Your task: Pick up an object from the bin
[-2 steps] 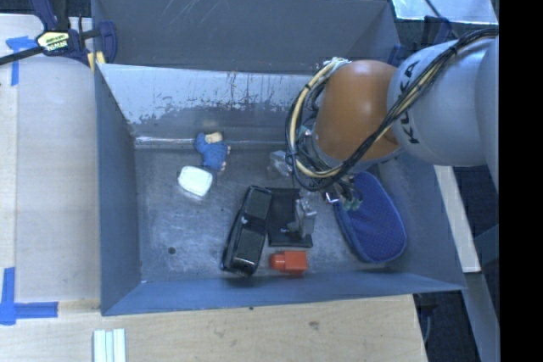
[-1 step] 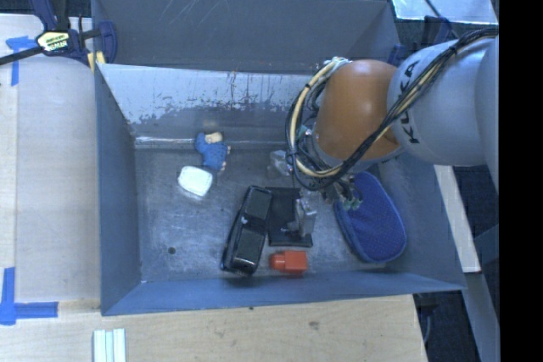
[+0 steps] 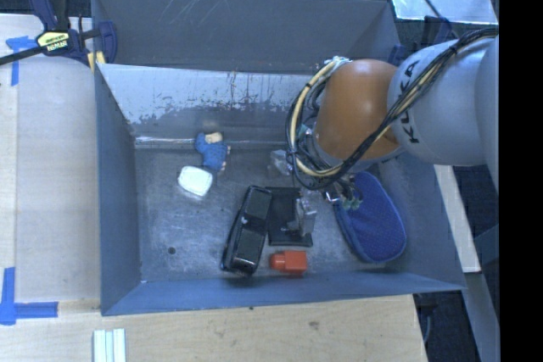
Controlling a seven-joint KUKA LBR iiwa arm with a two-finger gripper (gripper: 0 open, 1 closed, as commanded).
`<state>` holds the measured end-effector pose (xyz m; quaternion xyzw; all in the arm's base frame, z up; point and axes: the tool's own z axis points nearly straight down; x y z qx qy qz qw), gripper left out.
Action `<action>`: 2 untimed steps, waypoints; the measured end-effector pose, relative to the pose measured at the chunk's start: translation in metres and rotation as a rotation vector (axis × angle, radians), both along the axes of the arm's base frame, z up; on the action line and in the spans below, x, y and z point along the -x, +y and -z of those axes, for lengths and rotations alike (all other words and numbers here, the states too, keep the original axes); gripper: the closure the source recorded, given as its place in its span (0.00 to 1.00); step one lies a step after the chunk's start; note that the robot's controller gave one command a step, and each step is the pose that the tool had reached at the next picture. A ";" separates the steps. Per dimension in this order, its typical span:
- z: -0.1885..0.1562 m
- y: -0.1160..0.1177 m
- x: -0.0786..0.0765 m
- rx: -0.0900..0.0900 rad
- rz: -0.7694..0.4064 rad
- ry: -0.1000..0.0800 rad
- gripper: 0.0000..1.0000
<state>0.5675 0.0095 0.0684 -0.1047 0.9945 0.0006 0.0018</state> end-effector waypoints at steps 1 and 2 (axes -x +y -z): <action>-0.001 0.000 -0.001 0.000 0.001 -0.002 1.00; -0.018 -0.001 -0.002 0.001 0.003 -0.003 1.00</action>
Offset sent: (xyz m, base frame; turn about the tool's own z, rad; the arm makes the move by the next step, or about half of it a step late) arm 0.0000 0.0000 0.0000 0.0000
